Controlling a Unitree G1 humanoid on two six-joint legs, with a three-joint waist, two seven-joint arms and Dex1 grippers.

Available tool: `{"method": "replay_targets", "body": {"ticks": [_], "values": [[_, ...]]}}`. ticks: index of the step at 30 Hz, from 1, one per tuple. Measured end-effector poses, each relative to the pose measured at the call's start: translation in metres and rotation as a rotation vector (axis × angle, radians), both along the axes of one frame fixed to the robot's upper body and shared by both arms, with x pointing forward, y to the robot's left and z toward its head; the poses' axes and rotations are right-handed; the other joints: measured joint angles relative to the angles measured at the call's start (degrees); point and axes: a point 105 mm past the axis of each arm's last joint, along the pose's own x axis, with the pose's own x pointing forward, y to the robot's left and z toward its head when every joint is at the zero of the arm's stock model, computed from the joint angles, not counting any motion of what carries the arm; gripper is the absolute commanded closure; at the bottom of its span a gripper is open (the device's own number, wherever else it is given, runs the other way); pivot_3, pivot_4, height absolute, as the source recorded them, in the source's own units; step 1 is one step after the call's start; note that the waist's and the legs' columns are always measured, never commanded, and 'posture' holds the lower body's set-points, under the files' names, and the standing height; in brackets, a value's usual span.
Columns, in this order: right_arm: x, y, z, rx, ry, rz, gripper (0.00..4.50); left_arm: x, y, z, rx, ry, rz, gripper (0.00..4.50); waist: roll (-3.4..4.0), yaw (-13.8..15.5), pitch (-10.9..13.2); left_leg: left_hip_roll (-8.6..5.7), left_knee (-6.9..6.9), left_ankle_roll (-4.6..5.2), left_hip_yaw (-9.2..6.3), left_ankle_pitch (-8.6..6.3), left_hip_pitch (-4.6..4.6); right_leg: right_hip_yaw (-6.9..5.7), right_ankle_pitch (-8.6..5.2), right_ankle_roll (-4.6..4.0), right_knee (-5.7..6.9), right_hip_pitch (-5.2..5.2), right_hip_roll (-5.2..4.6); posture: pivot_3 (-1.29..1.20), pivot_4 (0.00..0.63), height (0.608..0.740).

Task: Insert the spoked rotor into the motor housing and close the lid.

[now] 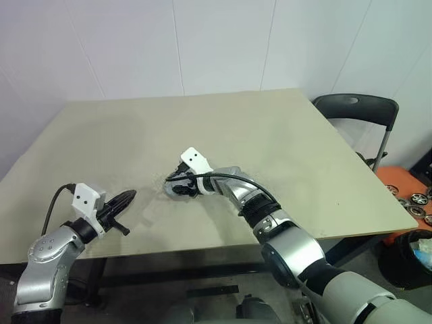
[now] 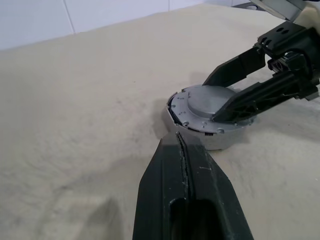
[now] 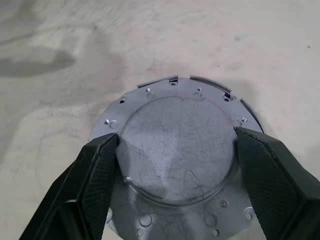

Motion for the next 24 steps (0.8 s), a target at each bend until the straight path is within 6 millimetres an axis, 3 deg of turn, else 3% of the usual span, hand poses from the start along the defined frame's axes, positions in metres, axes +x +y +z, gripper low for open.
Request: {"method": "replay_targets", "body": {"ticks": [3, 9, 16, 24], "values": [[-0.002, 0.001, 0.0, -0.013, -0.016, 0.023, 1.23, 0.0, 0.002, -0.003, -0.001, 0.003, 0.002, 4.5, -0.03, 0.04, -0.16, -0.01, -0.26, 0.0, 0.02, 0.0, 0.21, 0.0, -0.09, -0.03, 0.0, 0.05, -0.07, 0.0, 0.0, 0.74], [0.008, -0.006, -0.005, 0.044, 0.005, -0.096, 1.23, -0.001, 0.003, -0.007, 0.003, 0.006, 0.003, 4.5, 0.21, 0.52, -0.01, -0.01, -0.23, -0.01, -0.03, 0.0, 0.54, -0.08, -0.28, -0.33, 0.03, 0.42, -0.09, 0.0, 0.0, 0.74], [0.011, -0.007, -0.006, 0.057, 0.005, -0.122, 1.23, -0.001, 0.003, -0.007, 0.011, 0.008, 0.008, 4.5, 0.19, 0.64, -0.02, -0.03, -0.15, -0.16, -0.02, -0.09, 0.6, -0.17, -0.39, -0.12, 0.06, 0.53, -0.23, 0.0, 0.0, 0.74], [0.013, -0.009, 0.0, 0.217, 0.106, -0.181, 1.23, 0.001, -0.003, -0.01, 0.009, 0.025, -0.001, 4.5, 0.17, 0.4, 0.04, -0.03, -0.16, -0.03, -0.09, 0.01, 0.47, -0.23, -0.29, -0.31, 0.07, 0.37, -0.19, 0.0, 0.0, 0.74]]}}
